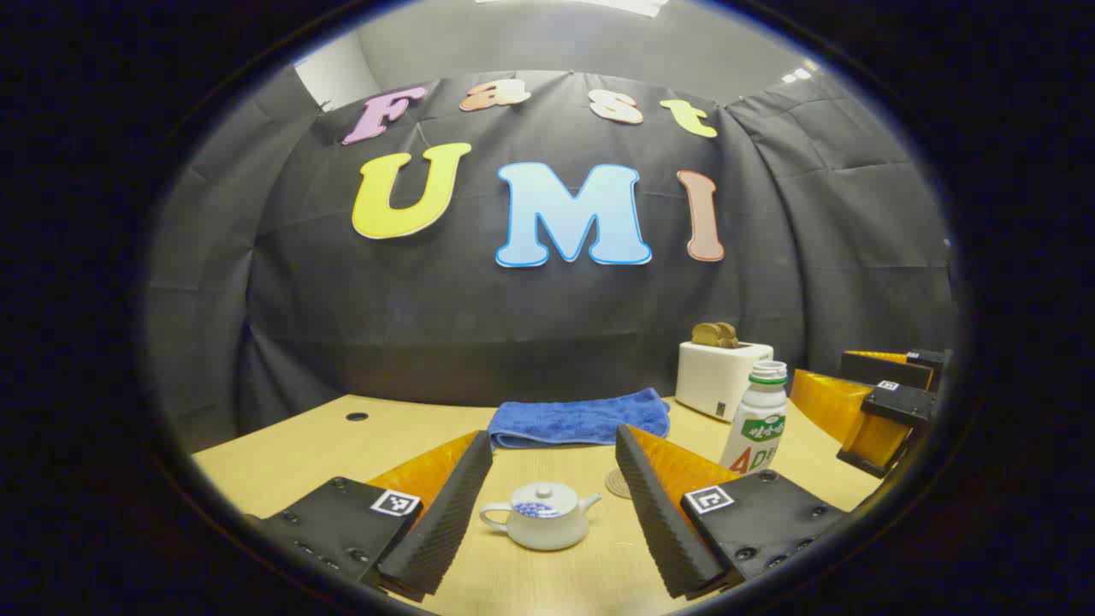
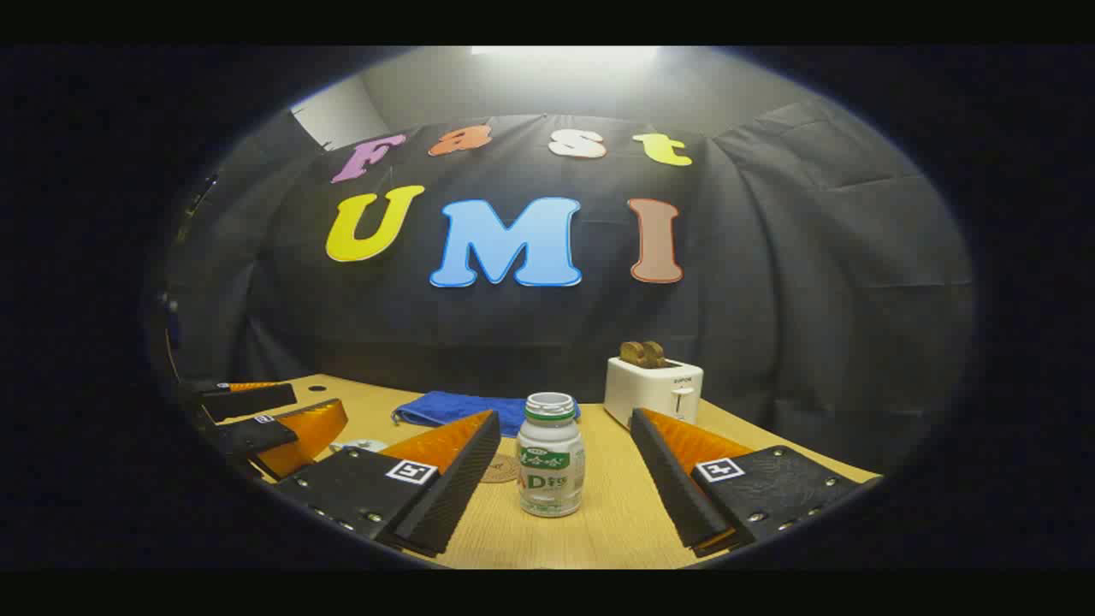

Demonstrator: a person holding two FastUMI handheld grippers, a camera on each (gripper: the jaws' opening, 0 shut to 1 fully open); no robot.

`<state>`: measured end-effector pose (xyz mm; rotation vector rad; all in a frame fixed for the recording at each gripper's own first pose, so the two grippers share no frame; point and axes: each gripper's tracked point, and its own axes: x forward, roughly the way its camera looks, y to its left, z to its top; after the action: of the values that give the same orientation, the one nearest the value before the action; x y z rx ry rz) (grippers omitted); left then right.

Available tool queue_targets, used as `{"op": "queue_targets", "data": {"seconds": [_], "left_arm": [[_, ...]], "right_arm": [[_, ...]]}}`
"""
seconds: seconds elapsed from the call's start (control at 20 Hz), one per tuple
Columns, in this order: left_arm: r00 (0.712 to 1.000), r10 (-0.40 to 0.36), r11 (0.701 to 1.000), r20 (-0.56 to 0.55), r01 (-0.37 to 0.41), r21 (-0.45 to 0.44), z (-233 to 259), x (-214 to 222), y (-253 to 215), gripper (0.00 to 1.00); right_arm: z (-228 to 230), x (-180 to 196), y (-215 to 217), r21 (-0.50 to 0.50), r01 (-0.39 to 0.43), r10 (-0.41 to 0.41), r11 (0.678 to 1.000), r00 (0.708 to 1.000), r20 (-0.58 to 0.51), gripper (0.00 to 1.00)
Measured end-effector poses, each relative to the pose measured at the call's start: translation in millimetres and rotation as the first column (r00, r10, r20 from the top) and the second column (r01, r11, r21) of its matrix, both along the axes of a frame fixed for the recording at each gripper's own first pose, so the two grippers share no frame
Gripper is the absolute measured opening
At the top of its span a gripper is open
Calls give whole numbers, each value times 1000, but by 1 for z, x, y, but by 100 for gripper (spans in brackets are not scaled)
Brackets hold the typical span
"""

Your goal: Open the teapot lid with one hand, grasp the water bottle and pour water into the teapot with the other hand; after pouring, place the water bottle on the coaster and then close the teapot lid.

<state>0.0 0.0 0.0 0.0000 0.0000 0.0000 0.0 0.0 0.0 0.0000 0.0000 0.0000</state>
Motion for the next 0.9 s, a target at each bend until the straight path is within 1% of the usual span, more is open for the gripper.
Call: {"op": "queue_targets", "data": {"seconds": [0.25,0.45,0.6,0.7,0.8,0.85,0.9], "left_arm": [[1000,-1,1000,-9,1,-7,-5,10,-1,100],[1000,2,1000,-28,-3,-26,-16,20,1,100],[999,11,1000,-46,-12,-22,-26,30,5,100],[998,16,1000,-69,-16,-9,-37,39,7,93],[995,25,1000,-92,-25,2,-50,49,10,92],[994,31,1000,-105,-31,7,-56,52,12,82],[993,34,999,-114,-33,10,-61,57,13,82]], "right_arm": [[-9,8,3,4,-20,20,1000,999,-28,94],[-17,14,2,16,-21,22,1000,998,-50,94],[-23,17,0,19,-18,20,1000,998,-64,94],[-27,19,-1,17,-16,18,1000,997,-70,94],[-30,20,-2,16,-17,18,1000,997,-76,94],[-33,21,-2,16,-20,21,1000,997,-79,94],[-34,22,-2,15,-21,23,1000,996,-84,94]]}}
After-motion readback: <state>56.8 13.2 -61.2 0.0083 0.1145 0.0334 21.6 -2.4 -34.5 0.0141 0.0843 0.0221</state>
